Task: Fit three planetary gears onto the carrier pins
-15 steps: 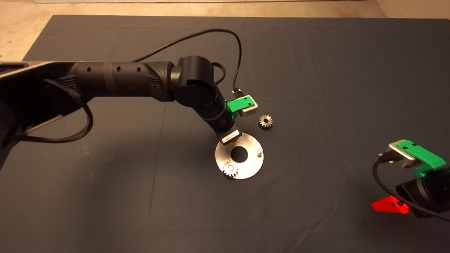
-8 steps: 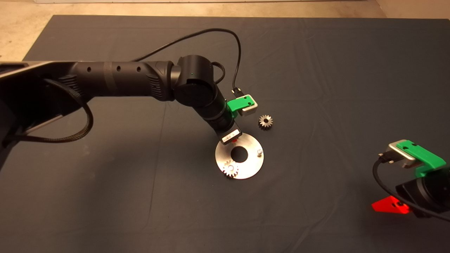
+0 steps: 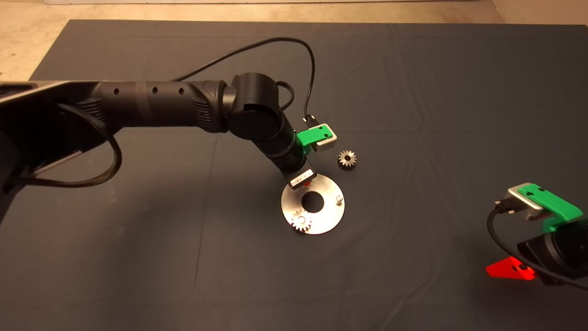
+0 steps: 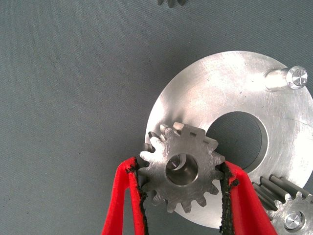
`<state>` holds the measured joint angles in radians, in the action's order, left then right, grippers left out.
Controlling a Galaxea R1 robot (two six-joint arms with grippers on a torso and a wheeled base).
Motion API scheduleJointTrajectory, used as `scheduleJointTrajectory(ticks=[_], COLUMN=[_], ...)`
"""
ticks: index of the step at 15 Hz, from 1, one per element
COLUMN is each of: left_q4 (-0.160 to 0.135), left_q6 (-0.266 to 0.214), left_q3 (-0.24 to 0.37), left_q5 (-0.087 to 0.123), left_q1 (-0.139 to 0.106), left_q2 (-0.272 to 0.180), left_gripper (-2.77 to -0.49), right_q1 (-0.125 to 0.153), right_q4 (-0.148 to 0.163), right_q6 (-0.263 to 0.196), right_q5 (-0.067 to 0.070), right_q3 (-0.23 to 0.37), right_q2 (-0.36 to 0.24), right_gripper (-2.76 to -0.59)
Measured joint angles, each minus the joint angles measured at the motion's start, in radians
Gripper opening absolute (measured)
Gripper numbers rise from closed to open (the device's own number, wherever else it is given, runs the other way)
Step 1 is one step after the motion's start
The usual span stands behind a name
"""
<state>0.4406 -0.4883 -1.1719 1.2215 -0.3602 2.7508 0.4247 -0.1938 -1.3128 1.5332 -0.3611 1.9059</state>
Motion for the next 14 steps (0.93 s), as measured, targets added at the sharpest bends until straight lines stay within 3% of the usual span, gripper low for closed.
scheduleJointTrajectory(ticks=[14], left_q4=[0.000], left_q6=[0.000], left_q3=[0.000], left_q5=[-0.001], left_q1=[0.000], left_q2=[-0.001], left_gripper=[-2.71], right_q1=[0.000], right_q4=[0.000], right_q6=[0.000], right_q5=[0.000], right_q3=[0.000], right_q2=[0.000], right_gripper=[-0.86])
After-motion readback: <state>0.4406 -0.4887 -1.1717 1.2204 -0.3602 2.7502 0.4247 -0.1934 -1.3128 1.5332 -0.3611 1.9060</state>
